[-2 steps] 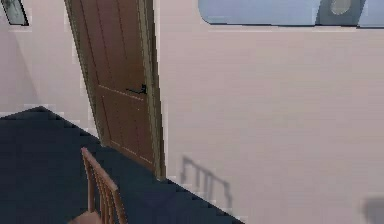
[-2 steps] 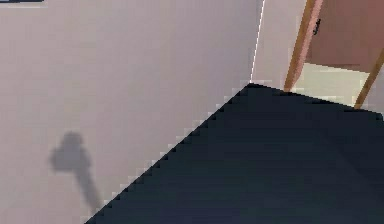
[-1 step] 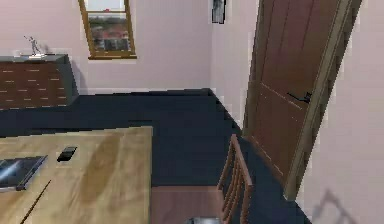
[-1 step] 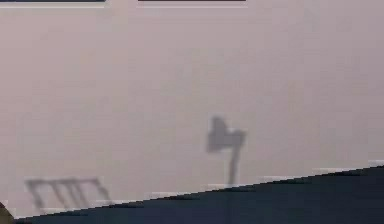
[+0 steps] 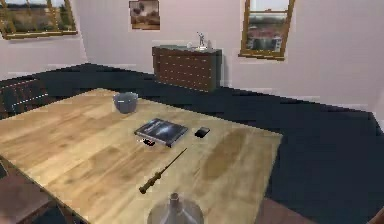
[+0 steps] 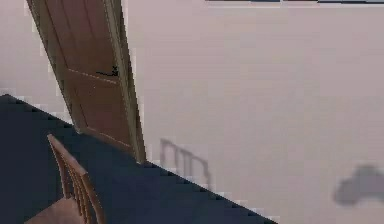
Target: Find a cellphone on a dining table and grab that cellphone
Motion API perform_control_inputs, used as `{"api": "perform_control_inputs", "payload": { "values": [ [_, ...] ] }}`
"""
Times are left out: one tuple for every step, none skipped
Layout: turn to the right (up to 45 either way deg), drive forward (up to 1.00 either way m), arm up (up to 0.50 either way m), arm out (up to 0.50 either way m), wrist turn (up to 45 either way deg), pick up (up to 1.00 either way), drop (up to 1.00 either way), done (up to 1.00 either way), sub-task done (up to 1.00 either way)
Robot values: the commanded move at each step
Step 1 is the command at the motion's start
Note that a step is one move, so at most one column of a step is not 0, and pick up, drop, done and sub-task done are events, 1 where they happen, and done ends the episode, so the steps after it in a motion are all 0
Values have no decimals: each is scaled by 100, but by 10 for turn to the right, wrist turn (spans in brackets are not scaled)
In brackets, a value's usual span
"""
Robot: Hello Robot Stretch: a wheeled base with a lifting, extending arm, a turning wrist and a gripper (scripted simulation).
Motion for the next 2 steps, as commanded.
{"api": "perform_control_inputs", "payload": {
  "values": [
    [450, 0, 0, 0, 0, 0, 0, 0, 0],
    [450, 0, 0, 0, 0, 0, 0, 0, 0]
  ]
}}
